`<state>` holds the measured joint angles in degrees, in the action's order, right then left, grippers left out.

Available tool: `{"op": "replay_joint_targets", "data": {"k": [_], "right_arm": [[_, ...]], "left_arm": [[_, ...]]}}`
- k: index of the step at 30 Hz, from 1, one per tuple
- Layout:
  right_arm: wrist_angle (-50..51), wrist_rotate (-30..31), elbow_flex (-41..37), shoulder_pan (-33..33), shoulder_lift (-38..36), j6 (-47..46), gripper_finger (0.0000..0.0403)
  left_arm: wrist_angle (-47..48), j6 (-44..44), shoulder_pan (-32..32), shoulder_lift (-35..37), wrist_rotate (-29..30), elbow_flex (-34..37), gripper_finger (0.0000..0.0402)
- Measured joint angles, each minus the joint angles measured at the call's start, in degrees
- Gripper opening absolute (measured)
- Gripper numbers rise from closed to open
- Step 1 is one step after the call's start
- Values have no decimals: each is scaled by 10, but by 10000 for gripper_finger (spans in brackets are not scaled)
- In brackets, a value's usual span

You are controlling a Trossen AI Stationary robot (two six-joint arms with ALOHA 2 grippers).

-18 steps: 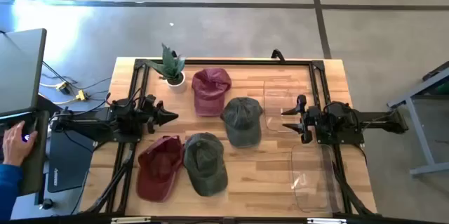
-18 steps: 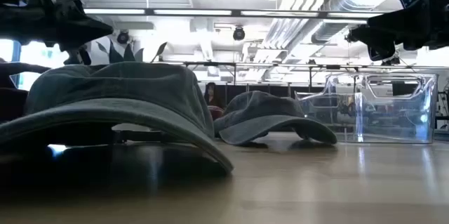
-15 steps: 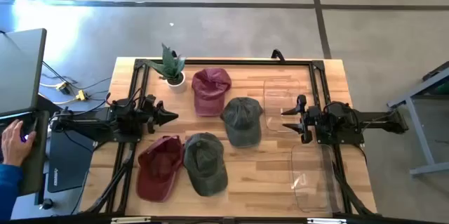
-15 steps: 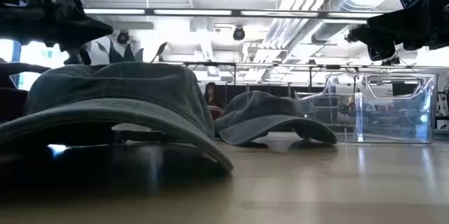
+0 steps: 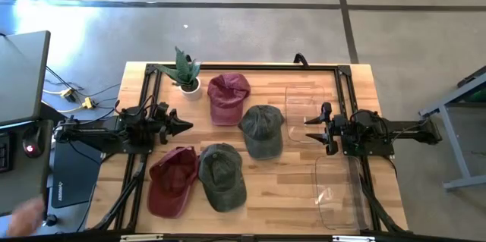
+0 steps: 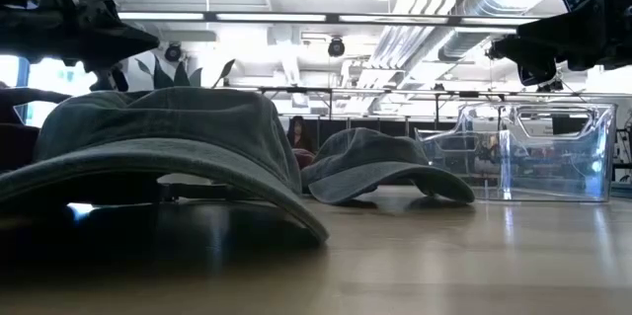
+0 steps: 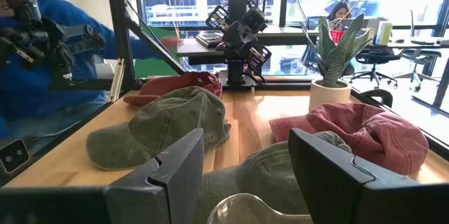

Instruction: Pick & Place hat

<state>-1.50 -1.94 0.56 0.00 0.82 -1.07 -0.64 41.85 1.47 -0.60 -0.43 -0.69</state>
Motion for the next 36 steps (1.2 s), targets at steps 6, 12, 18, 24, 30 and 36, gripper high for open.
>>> {"op": "replay_joint_targets", "data": {"k": [6, 12, 18, 24, 30, 36], "right_arm": [[0, 0, 0, 0, 0, 0, 204], [0, 0, 0, 0, 0, 0, 204], [0, 0, 0, 0, 0, 0, 204], [0, 0, 0, 0, 0, 0, 204], [-4, 11, 0, 0, 0, -9, 204], [-66, 18, 0, -1, 0, -169, 204]], "left_arm": [[0, 0, 0, 0, 0, 0, 1], [0, 0, 0, 0, 0, 0, 1], [0, 0, 0, 0, 0, 0, 1], [0, 0, 0, 0, 0, 0, 1], [0, 0, 0, 0, 0, 0, 1], [0, 0, 0, 0, 0, 0, 1]]}}
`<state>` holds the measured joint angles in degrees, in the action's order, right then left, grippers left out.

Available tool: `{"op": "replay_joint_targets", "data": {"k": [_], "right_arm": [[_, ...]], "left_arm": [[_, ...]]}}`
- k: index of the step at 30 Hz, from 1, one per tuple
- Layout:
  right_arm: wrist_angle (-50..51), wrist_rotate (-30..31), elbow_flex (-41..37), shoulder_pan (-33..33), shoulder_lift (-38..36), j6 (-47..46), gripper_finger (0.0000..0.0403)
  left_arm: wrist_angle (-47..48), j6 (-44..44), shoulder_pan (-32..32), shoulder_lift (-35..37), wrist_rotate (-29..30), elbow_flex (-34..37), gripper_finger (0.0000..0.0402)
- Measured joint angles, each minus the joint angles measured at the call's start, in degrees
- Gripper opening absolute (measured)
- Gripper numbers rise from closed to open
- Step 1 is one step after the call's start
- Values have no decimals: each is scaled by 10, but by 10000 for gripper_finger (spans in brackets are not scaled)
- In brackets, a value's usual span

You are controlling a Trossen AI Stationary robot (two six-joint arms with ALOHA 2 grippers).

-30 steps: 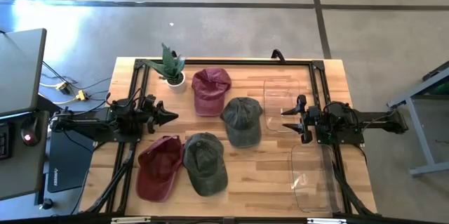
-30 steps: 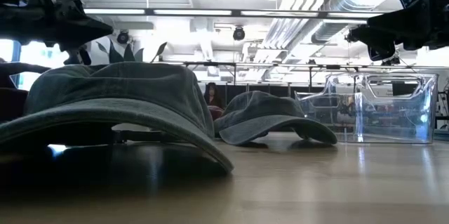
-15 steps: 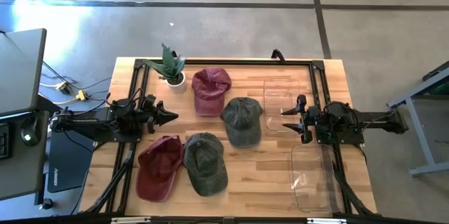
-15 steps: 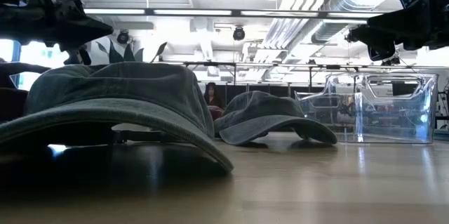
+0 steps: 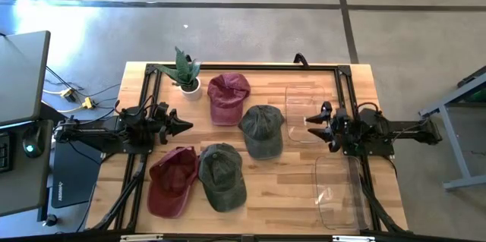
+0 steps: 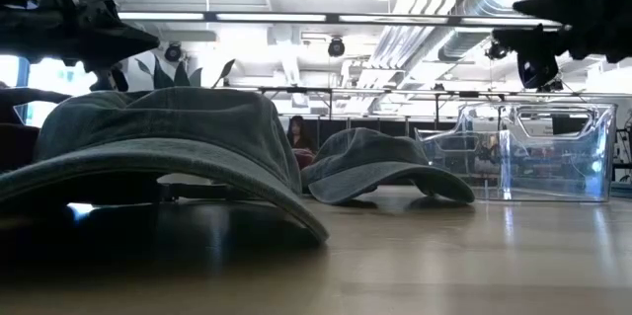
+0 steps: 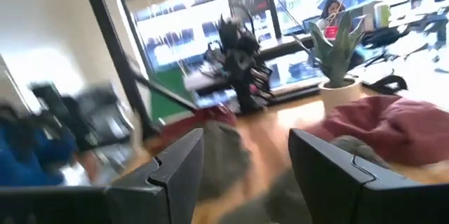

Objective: Pick & Place hat
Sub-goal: Put the top black cap into the top transparent bin

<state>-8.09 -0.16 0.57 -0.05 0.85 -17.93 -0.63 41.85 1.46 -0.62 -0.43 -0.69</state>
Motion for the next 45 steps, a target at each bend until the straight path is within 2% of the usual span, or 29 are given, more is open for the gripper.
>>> {"op": "replay_joint_targets", "data": {"k": [5, 7, 11, 17, 21, 23, 25, 28, 31, 36, 37, 41, 45], "right_arm": [[-35, 20, 0, 0, 0, 53, 204], [-52, 6, 0, 0, 0, 82, 204], [-71, -61, 0, 0, 2, 104, 204], [-163, -228, 0, -1, 11, 138, 204], [-216, -261, 0, -16, 27, 137, 204], [-232, -234, 0, -25, 40, 137, 204], [-233, -153, 1, -30, 56, 133, 203], [-199, -92, 13, -31, 95, 150, 185], [-177, -64, 37, -29, 149, 155, 135], [-129, -30, 103, -25, 252, 169, 18], [-117, -27, 119, -25, 275, 169, 11], [-51, -16, 195, -25, 375, 165, 34], [38, 0, 297, -25, 489, 167, 33]], "left_arm": [[0, 0, 0, 0, 0, 0, 1], [0, 0, 0, 0, 0, 0, 1], [0, 0, 0, 0, 0, 0, 1], [0, 0, 0, 0, 0, 0, 1], [0, 0, 0, 0, 0, 0, 1], [0, 0, 0, 0, 0, 0, 1], [0, 0, 0, 0, 0, 0, 1], [0, 0, 0, 0, 0, 0, 1], [0, 0, 0, 0, 0, 0, 1], [0, 0, 0, 0, 3, 0, 1], [0, 0, 0, 0, 3, 0, 1], [0, 0, 0, 0, 1, 0, 1], [0, 0, 0, 0, 1, 0, 1]]}}
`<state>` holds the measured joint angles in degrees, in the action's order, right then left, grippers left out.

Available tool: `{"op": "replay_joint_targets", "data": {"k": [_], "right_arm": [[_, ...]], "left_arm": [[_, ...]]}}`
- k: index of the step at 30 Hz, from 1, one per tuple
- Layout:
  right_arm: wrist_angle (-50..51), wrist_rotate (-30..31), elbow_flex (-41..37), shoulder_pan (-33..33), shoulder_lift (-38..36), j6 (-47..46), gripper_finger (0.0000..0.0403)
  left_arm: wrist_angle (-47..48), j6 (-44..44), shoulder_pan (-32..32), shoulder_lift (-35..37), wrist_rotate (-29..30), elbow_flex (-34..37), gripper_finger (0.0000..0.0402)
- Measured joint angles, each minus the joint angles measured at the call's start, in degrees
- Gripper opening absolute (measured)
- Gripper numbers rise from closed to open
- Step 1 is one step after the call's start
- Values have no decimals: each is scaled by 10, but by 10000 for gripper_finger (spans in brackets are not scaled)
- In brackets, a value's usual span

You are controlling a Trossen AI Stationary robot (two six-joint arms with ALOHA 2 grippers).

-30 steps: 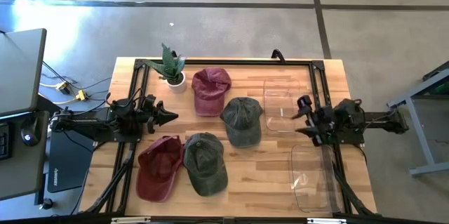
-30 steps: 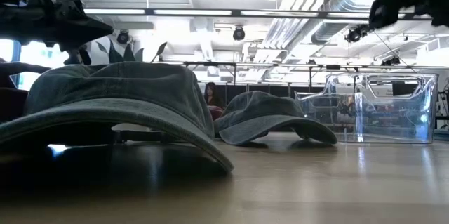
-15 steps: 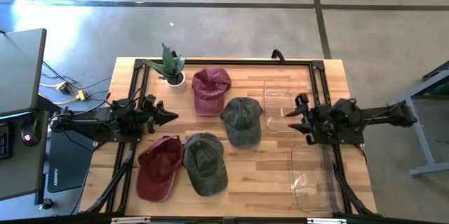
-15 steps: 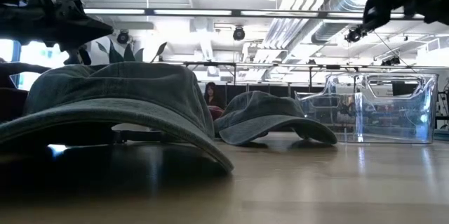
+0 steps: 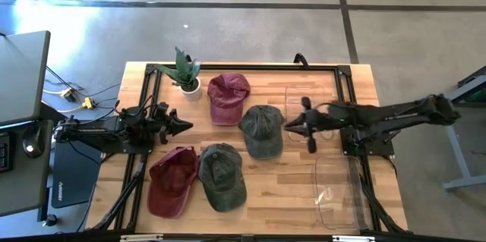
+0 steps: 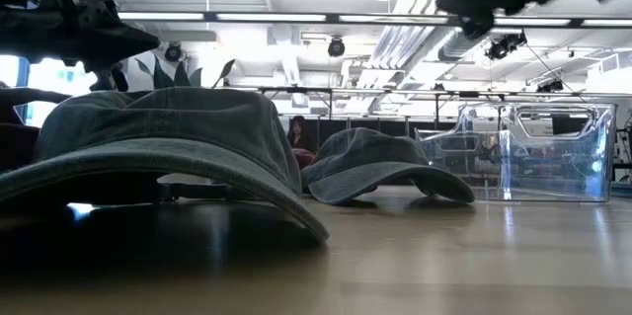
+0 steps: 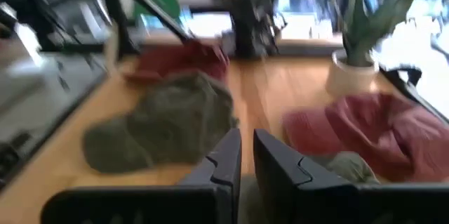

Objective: Pick & Place hat
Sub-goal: Put the top black cap into the top transparent bin

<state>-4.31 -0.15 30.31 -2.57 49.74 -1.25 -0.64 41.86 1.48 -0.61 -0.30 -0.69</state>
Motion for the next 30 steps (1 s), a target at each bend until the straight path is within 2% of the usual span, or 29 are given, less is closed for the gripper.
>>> {"op": "replay_joint_targets", "data": {"k": [7, 11, 14, 21, 25, 30], "right_arm": [[185, 8, 214, 43, 180, 88, 11], [277, -6, 325, 100, 276, 119, 25], [341, -35, 394, 145, 345, 136, 63], [477, -48, 534, 226, 506, 168, 186], [540, -80, 608, 265, 595, 198, 250], [651, -147, 693, 305, 694, 246, 292]], "left_arm": [[0, 0, 0, 0, 0, 0, 1], [0, 0, 0, 0, -2, 0, 1], [0, -1, 0, 0, -2, 0, 1], [0, -58, 0, 0, 6, 0, 1], [0, -95, 0, 0, 9, 0, 1], [0, -119, 0, 0, 9, 0, 1]]}}
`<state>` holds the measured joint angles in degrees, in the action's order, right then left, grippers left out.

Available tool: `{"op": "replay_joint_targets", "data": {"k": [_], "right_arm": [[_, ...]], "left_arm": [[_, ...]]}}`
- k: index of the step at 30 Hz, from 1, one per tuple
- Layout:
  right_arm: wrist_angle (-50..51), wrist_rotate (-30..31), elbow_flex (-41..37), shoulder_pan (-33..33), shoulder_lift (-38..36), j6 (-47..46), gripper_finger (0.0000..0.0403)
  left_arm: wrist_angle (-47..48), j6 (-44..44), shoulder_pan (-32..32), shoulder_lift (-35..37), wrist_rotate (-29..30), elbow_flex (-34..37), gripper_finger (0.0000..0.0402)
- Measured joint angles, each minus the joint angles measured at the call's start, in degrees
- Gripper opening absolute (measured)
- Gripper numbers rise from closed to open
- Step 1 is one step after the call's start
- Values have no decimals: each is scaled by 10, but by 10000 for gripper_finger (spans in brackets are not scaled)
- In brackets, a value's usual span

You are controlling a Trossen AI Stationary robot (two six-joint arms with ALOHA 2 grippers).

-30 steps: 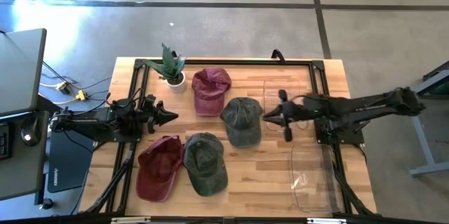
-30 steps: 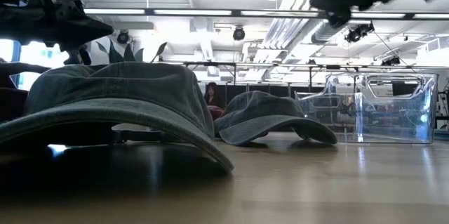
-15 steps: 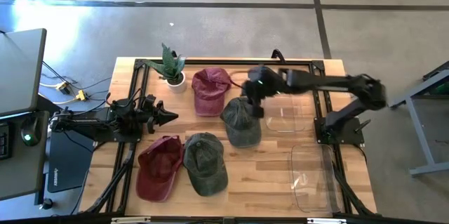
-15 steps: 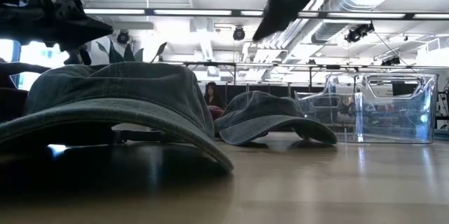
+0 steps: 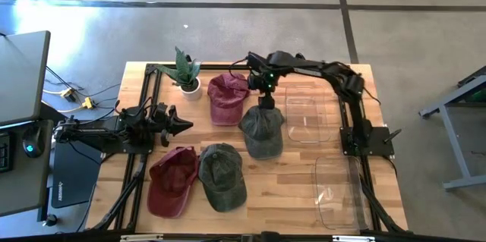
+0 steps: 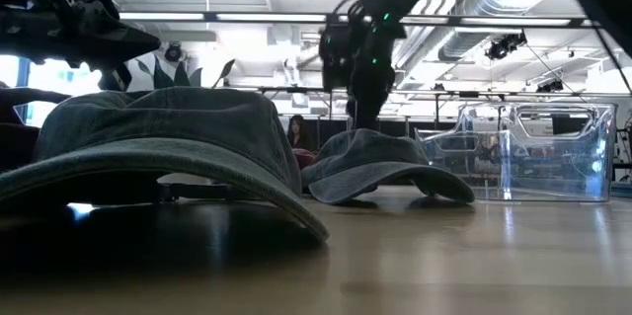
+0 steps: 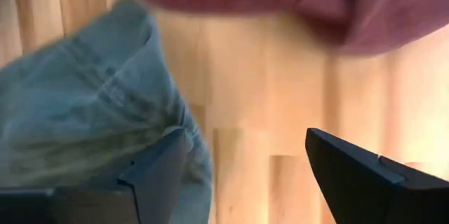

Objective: Pick & Place hat
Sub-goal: Put the top black cap into the top transparent bin

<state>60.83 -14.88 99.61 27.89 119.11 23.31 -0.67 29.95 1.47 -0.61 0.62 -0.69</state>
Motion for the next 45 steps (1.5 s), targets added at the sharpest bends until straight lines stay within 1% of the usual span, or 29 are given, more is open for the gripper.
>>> {"op": "replay_joint_targets", "data": {"k": [4, 6, 8, 11, 15, 17, 19, 22, 23, 24, 25, 26, 27, 29, 31, 33, 35, 36, 37, 40, 42, 45], "right_arm": [[83, -98, 38, 18, 55, 28, 294], [119, -148, 45, 18, 76, 51, 290], [134, -186, 45, 13, 86, 69, 285], [133, -219, 34, 1, 92, 98, 277], [108, -236, 20, -21, 93, 137, 254], [105, -259, 19, -29, 93, 159, 228], [103, -277, 19, -35, 93, 174, 185], [113, -290, 23, -42, 90, 154, 93], [117, -288, 29, -45, 89, 138, 57], [123, -283, 32, -47, 83, 126, 30], [124, -271, 34, -50, 73, 115, 16], [118, -244, 34, -57, 60, 95, 16], [108, -201, 35, -66, 41, 69, 20], [83, -72, 35, -90, -1, 25, 20], [63, 79, 35, -120, -48, -8, 8], [44, 229, 35, -154, -96, -45, 7], [10, 347, 31, -189, -139, -84, 11], [-1, 381, 26, -209, -157, -96, 11], [-6, 398, 19, -230, -172, -103, 8], [-35, 395, -26, -287, -199, -131, 5], [-57, 374, -74, -318, -202, -153, 8], [-140, 321, -173, -353, -201, -169, 6]], "left_arm": [[0, 3, 0, 0, 0, 0, 1], [0, 8, 0, 0, 0, 0, 1], [0, 19, 0, 0, 0, 0, 1], [0, 23, 0, 0, 0, 0, 1], [0, 23, 0, 0, -7, 0, 1], [0, 23, 0, 0, -9, 0, 1], [0, 23, 0, 0, -9, 0, 1], [0, 23, 0, 0, -9, 0, 1], [0, 23, 0, 0, -9, 0, 1], [0, 23, 0, 0, -9, 0, 1], [0, 23, 0, 0, -10, 0, 1], [0, 23, 0, 0, -10, 0, 1], [0, 23, 0, 0, -10, 0, 1], [0, 23, 0, 0, -12, 0, 1], [0, 23, 0, 0, -12, 0, 1], [0, 23, 0, 0, -12, 0, 1], [0, 23, 0, 0, -13, 0, 1], [0, 23, 0, 0, -16, 0, 1], [0, 23, 0, 0, -20, 0, 1], [0, 23, 0, 0, -31, 0, 1], [4, 23, 0, 0, -37, -4, 1], [4, 24, 0, 0, -50, -4, 1]]}}
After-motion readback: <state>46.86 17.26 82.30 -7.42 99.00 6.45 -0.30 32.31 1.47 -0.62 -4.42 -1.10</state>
